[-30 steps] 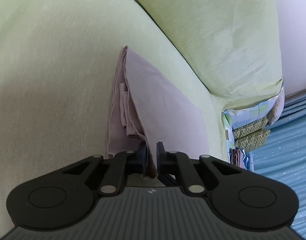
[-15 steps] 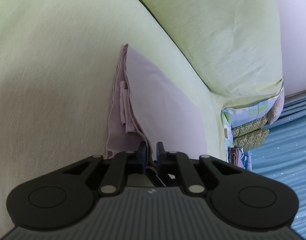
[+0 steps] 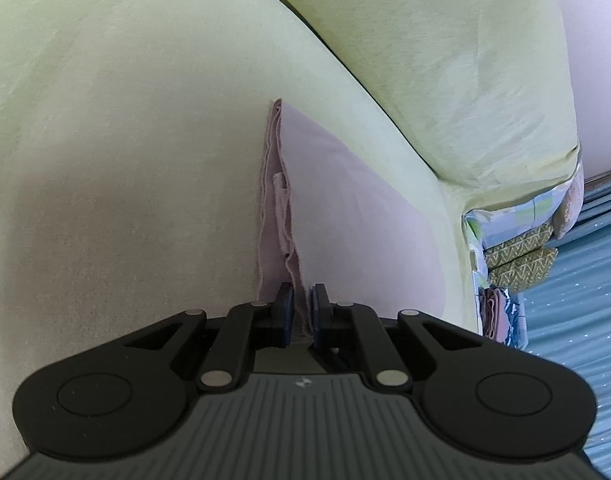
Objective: Fold clothes
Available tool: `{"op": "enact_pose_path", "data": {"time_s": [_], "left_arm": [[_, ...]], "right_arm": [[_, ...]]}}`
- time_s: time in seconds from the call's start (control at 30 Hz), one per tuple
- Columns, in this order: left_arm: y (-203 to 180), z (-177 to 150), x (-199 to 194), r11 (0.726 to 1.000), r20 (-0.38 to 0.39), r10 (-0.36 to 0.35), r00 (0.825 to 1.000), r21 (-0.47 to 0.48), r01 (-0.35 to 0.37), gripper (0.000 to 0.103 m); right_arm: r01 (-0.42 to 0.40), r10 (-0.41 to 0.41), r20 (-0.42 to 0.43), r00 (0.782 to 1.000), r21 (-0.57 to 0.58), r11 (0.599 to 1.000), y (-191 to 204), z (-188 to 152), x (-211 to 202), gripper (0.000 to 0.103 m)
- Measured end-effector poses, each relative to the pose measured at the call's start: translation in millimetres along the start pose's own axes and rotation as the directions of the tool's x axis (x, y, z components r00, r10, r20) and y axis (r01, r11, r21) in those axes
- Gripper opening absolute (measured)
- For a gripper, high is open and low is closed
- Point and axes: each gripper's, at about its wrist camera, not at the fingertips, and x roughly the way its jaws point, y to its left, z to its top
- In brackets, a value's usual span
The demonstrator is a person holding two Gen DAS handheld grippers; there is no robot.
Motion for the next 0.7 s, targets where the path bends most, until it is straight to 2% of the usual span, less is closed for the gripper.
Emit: {"op": "enact_pose_path", "data": {"time_s": [0.2,0.4,0.57,0.6,0.67,0.7], "left_arm": [[3,-2,-1,0.999,0.002,0.034,0.999,0.018,-0.034,0.008],[0,-4,-7,0.996,0.013,0.072,0.997,0.049,-0.073,0.008],[-15,0,-24,0.989,0.068,0.104,0.992,0.100,-0.110,0.008],[-19,1,-25,0.989,0.073,0.094,0.993,0.105,-0.101,0.008],[-29,2,-17,0.987,0.050,0.084,0.995,0.135,-0.090,0.008],[-32,2,-12,0.984,0.037,0.090,0.995,0.150,-0.095,0.008]], "right_arm": [[-0.025,0.025,-0.020,0.999,-0.005,1.000,3,-5,1,0.000],[-0.051,0.051,-0.032,0.998,-0.002,0.999,-13,13,30,0.001],[-0.061,0.062,-0.064,0.996,0.006,0.998,-18,3,29,0.001],[-0.059,0.060,-0.066,0.996,0.017,0.998,-19,3,29,0.004],[-0.051,0.053,-0.073,0.996,0.029,0.998,-20,4,29,0.017],[-0.041,0.043,-0.074,0.996,0.031,0.999,-21,5,27,0.030]]}}
